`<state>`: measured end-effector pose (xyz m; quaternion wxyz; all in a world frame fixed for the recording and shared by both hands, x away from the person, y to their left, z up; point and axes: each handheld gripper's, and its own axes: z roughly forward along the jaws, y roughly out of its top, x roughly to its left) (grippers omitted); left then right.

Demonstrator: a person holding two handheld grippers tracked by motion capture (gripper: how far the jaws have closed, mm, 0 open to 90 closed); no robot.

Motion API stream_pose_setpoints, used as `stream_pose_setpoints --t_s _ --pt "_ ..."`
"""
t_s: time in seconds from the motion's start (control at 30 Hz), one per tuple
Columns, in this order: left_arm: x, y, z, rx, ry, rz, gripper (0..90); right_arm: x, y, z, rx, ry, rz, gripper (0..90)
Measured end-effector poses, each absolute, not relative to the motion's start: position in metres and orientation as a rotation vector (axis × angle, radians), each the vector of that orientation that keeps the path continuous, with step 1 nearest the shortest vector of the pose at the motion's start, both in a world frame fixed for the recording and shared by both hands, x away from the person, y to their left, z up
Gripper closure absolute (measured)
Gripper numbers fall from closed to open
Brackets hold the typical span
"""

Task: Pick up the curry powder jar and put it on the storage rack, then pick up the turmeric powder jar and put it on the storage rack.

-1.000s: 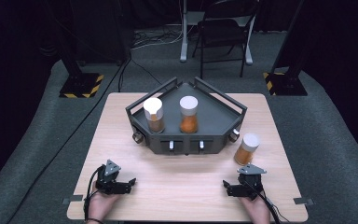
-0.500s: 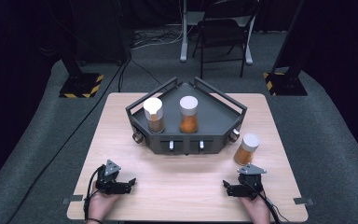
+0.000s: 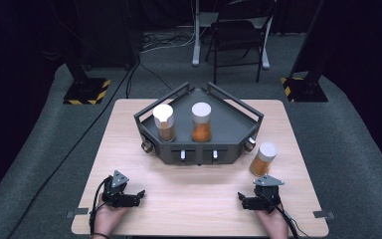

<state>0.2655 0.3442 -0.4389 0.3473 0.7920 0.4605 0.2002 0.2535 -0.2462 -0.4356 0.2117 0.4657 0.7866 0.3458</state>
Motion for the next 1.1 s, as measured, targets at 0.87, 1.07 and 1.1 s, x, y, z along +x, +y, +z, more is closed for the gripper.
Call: stream_pose_setpoints --t_s 0.87,1.07,1.1 --pt "0.2655 0.3443 -0.4388 2.055 1.193 0.519 5.7 0.256 -0.2449 -0.4349 1.293 2.2 0.953 1.4" --pt "0.2657 0.3444 -0.4388 2.055 1.193 0.518 5.6 0.2563 -0.2439 -0.4345 1.299 2.2 0.946 0.2" --pt "0.2657 0.3444 -0.4388 2.055 1.193 0.518 5.6 0.2564 -0.2439 -0.4345 1.299 2.2 0.946 0.2"
